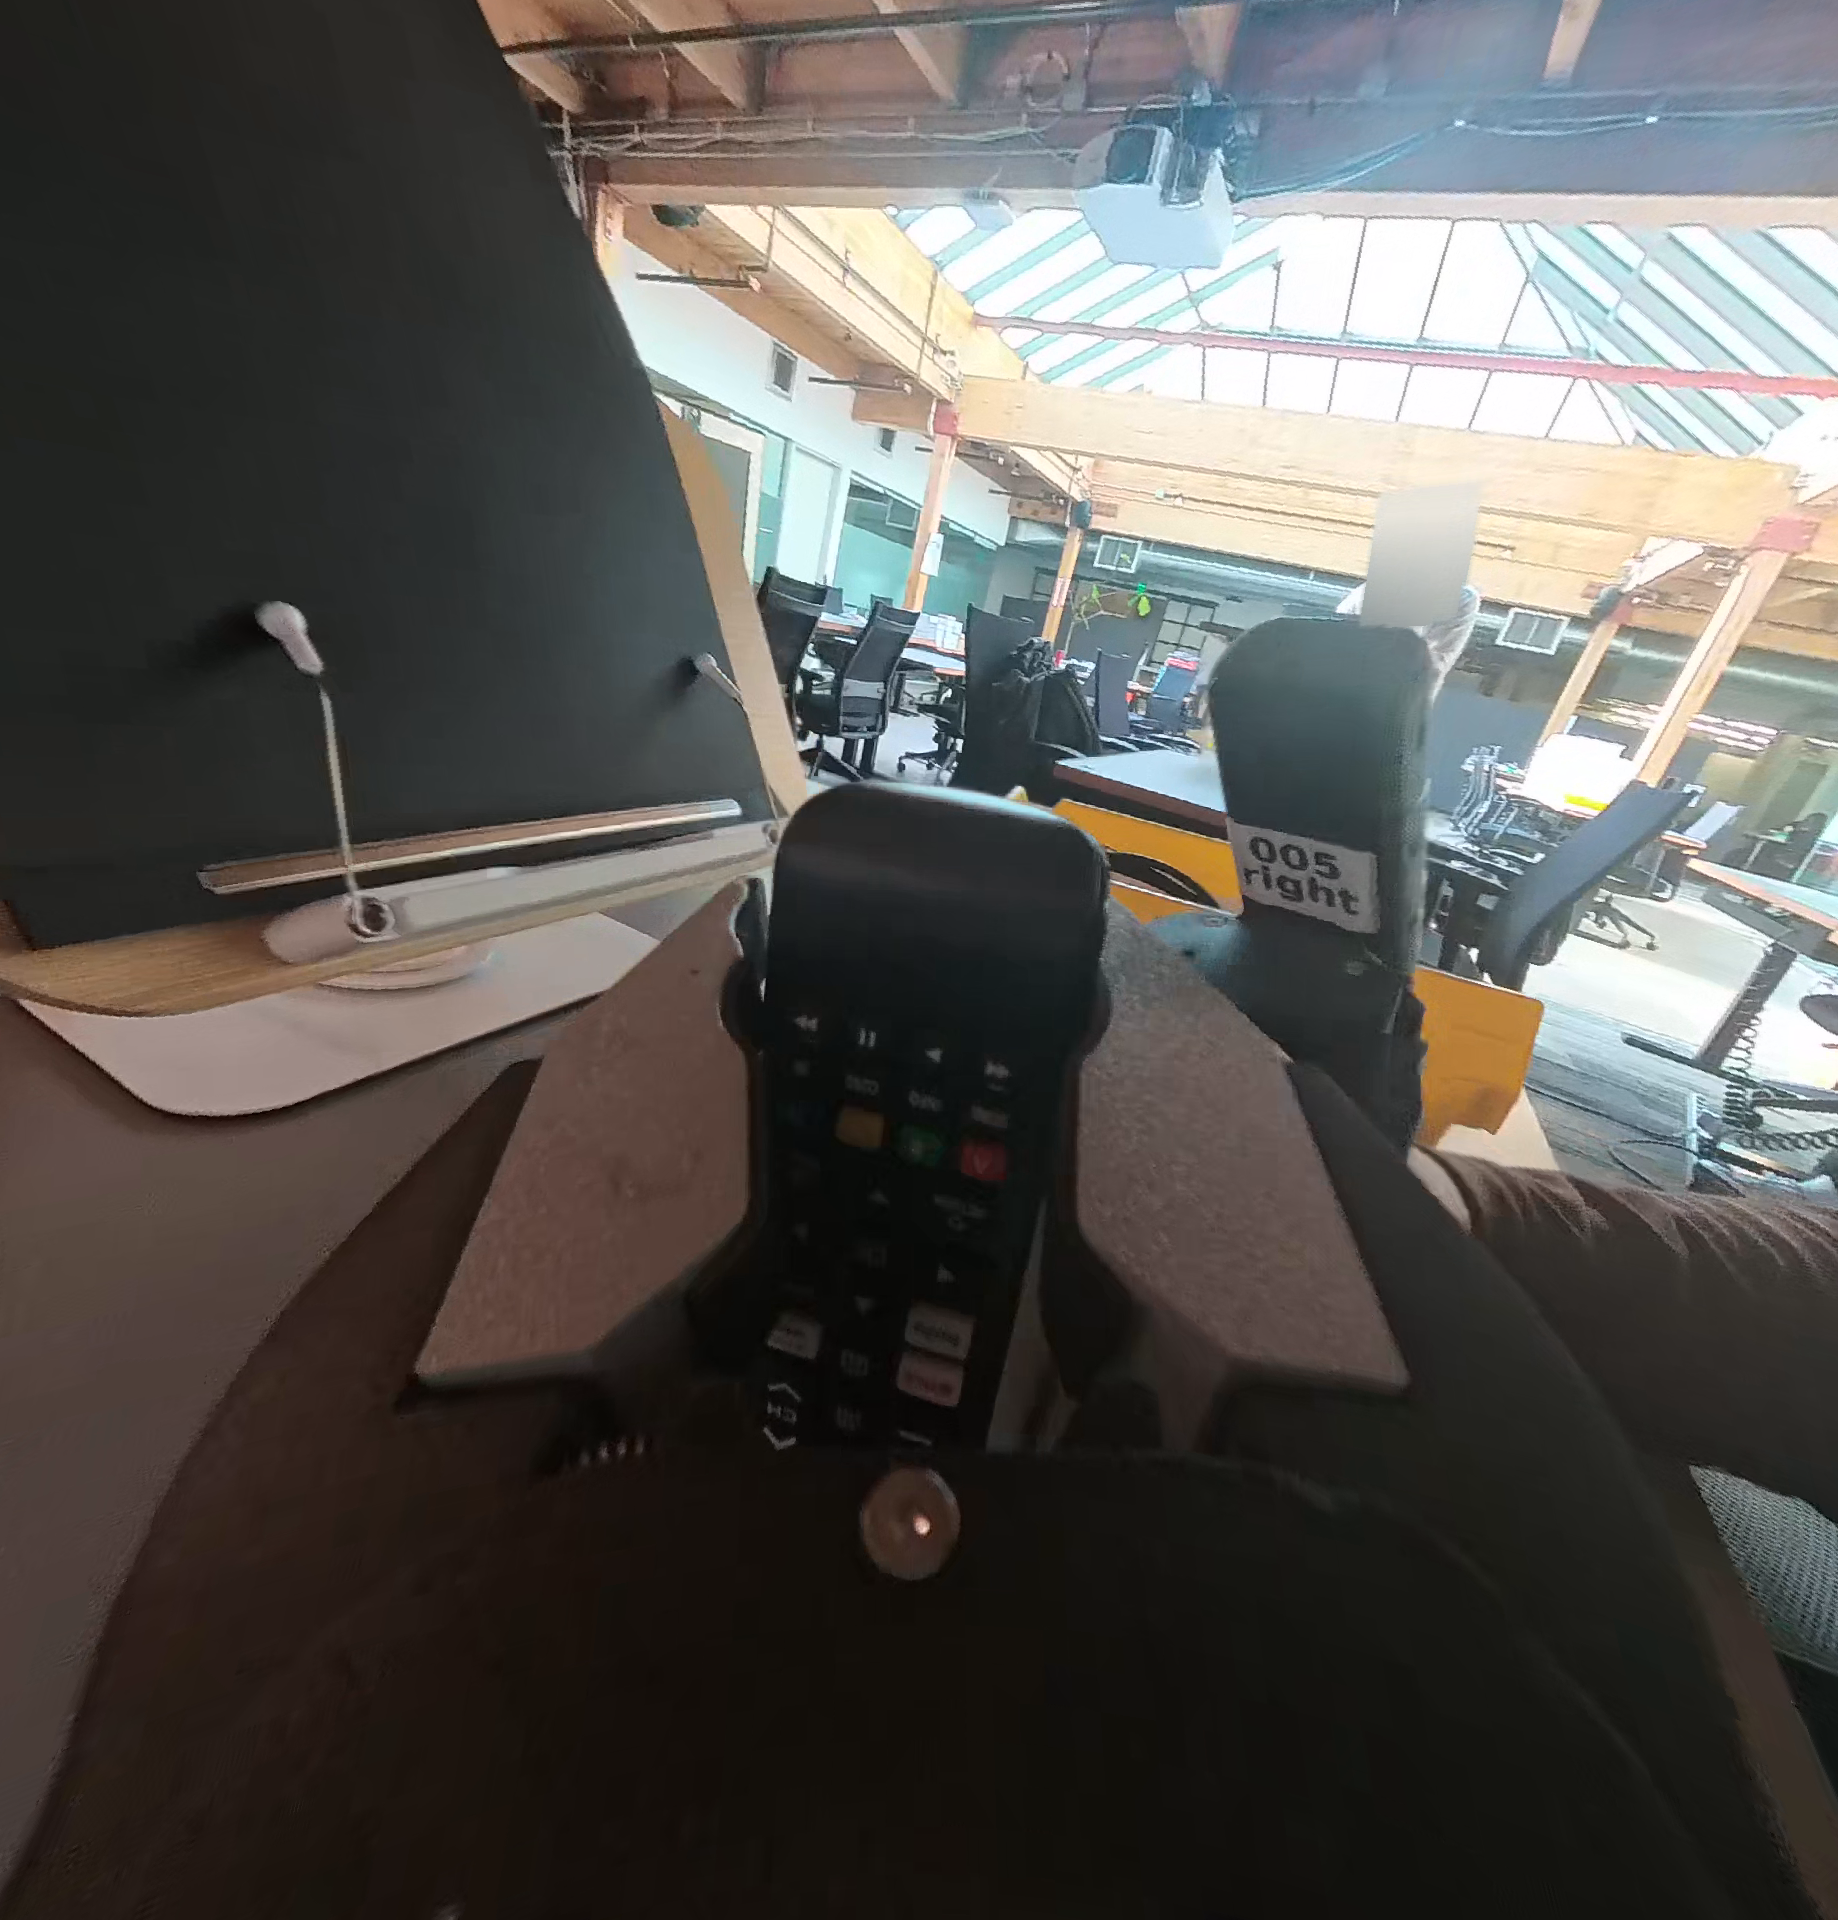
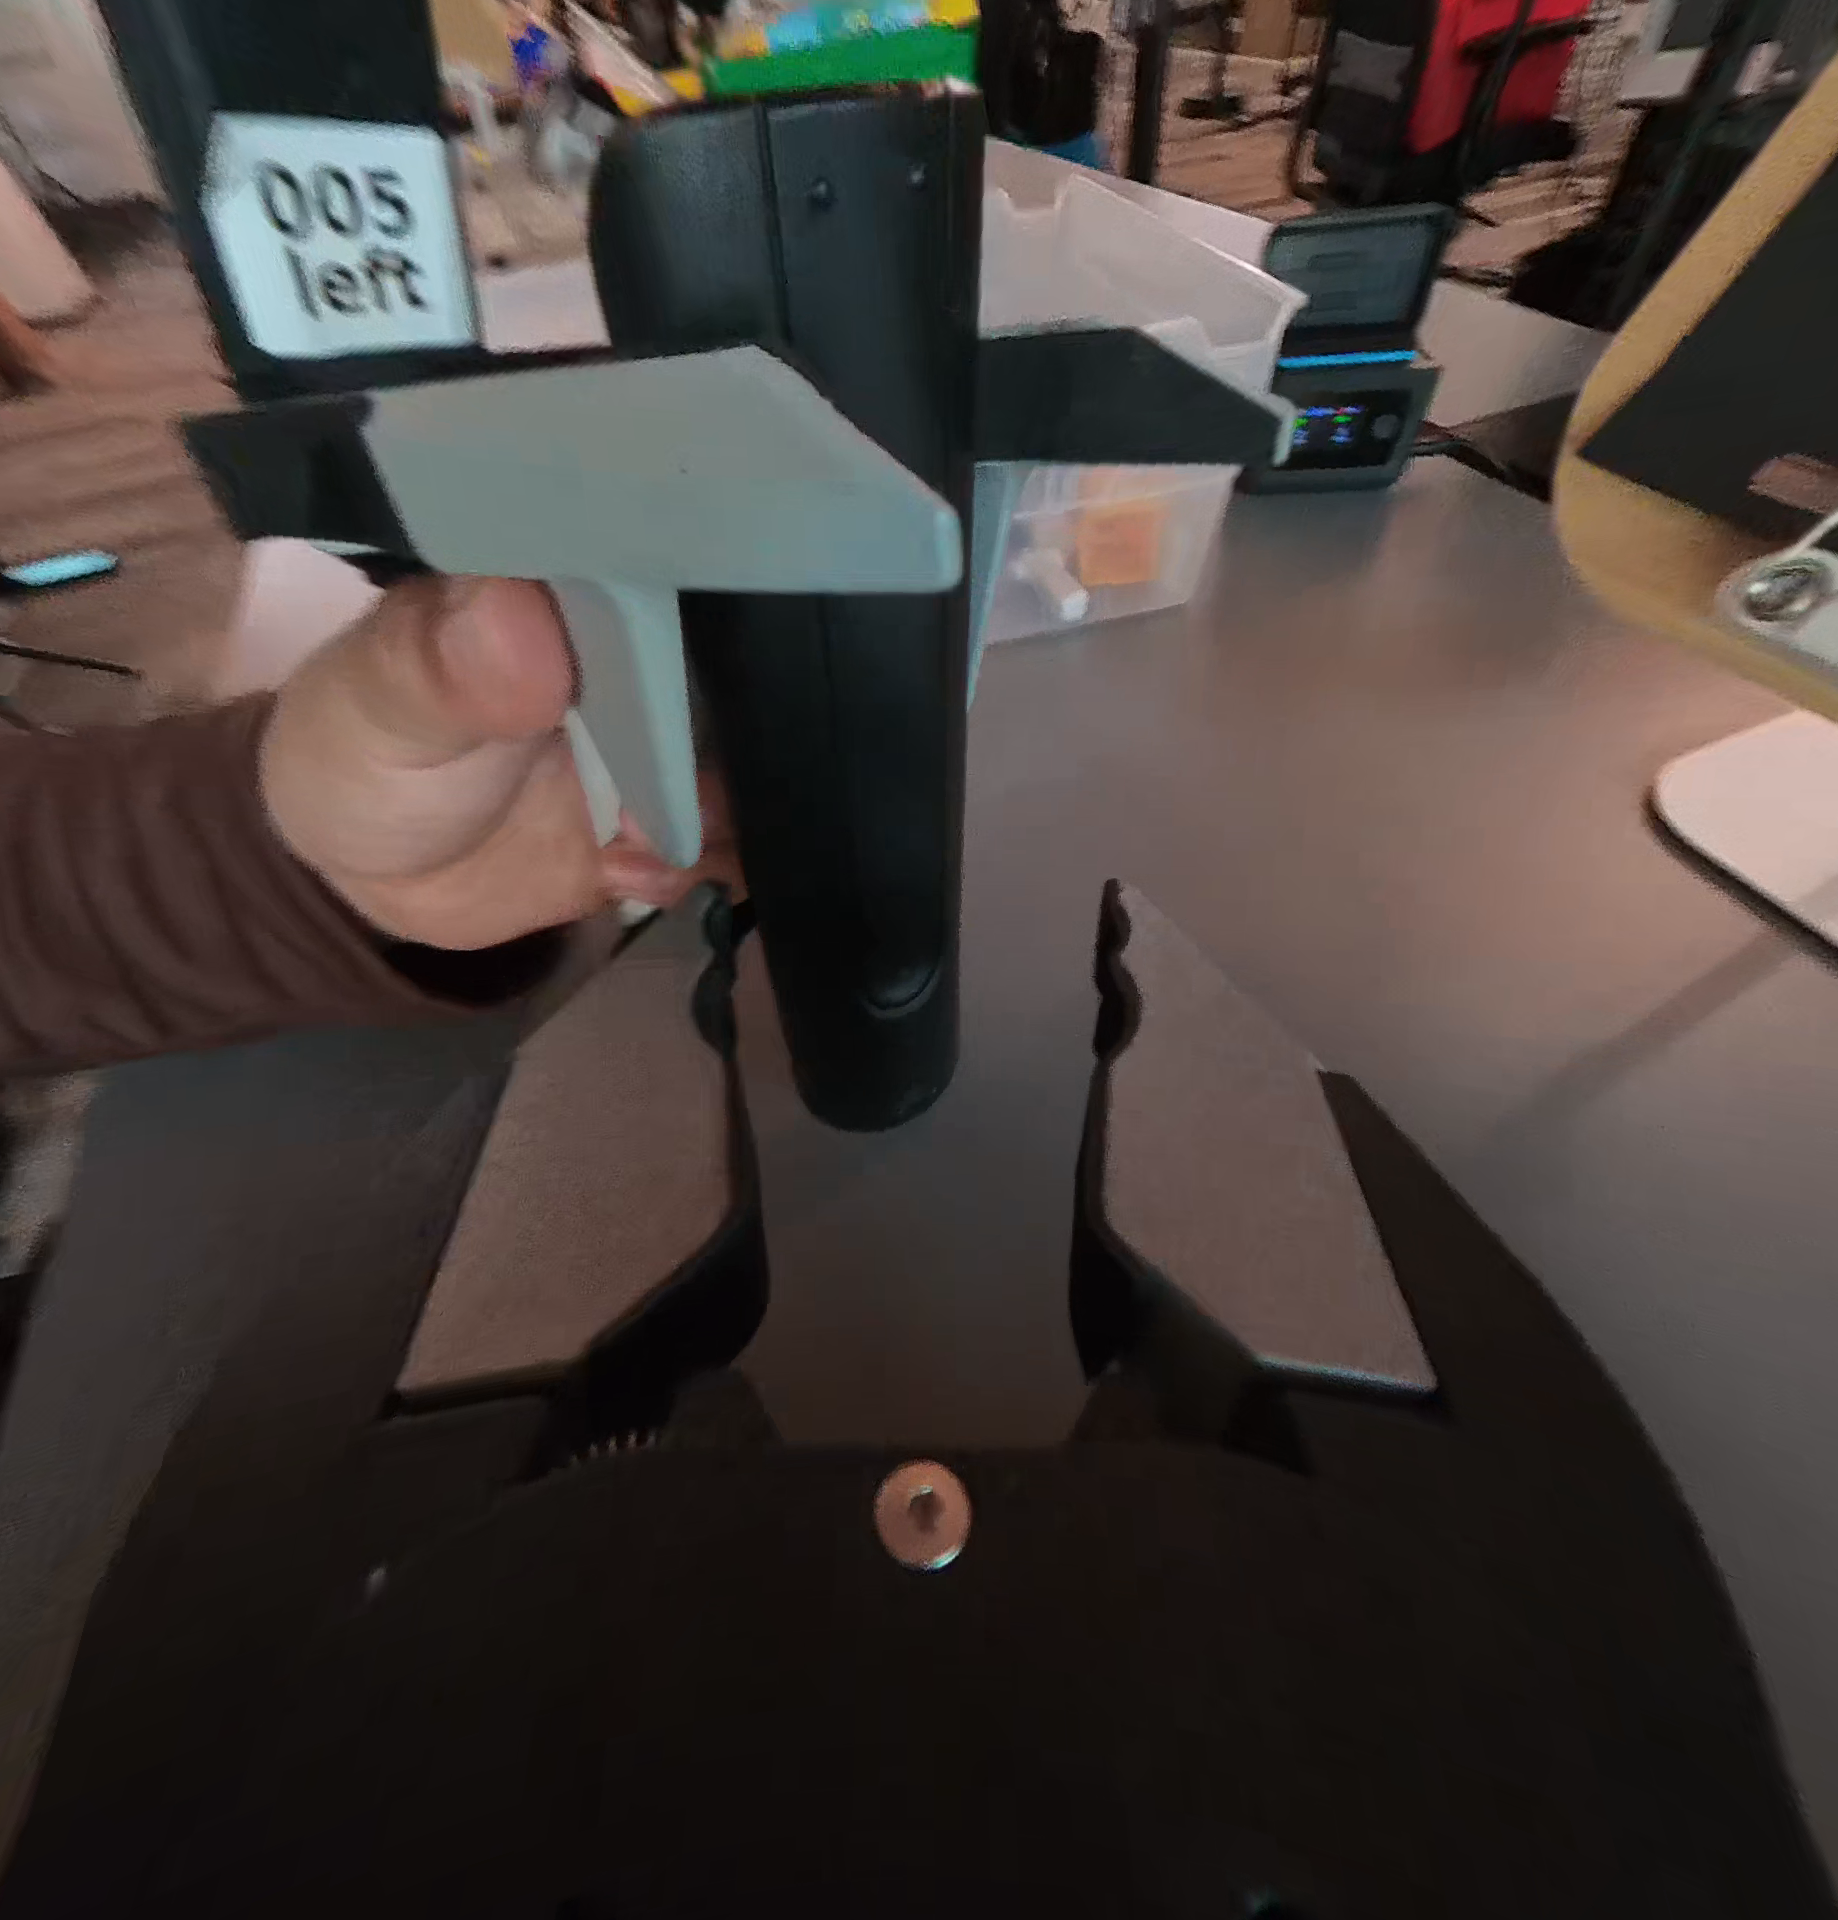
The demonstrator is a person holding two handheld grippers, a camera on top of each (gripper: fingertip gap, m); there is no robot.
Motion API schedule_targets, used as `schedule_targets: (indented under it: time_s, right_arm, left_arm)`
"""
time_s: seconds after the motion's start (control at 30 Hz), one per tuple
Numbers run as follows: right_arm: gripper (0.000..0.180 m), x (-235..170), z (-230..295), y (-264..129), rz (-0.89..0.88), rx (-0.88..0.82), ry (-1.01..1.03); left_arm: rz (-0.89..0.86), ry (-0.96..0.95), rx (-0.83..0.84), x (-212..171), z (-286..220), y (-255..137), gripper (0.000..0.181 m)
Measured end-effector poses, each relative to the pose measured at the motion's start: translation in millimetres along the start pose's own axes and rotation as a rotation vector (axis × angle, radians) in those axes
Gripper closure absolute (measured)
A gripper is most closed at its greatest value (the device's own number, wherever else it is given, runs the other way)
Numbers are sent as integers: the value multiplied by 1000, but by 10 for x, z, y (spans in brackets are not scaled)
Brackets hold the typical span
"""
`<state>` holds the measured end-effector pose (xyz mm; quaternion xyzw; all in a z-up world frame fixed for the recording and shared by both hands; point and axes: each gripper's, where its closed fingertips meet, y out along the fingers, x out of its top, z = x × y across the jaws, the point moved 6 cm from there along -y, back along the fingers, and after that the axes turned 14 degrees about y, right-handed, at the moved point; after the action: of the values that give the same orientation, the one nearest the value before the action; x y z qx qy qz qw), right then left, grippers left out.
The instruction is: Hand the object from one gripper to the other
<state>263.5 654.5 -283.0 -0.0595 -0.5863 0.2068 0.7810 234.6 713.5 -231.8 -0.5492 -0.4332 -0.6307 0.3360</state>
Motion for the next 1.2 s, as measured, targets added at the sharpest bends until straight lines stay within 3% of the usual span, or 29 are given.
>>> schedule_targets:
  time_s: [0.07, 0.1, 0.5, 0.83, 1.1, 1.2]
  right_arm:
    - [128, -22, 42, 31, 14, -16, -42]
    - [144, -28, 77, 32, 31, -1, -52]
    - [147, 57, 1, -103, 16, -72, -133]
    - [153, 99, 63, -103, -38, -256, -305]
    - [115, 24, 117, 59, -25, -245, -335]
    - [111, 4, 96, 87, -13, -244, -325]
  left_arm:
    - [13, 9, 4, -24, -25, 27, 125]
    - [16, 13, 15, -26, -13, 26, 125]
    - [-15, -97, -6, -3, 103, -48, 126]
    - [-30, -22, 62, 38, 112, -77, 126]
    - [-25, 0, 67, 51, 27, -34, 127]
    - [-20, -4, 60, 46, 12, -23, 127]
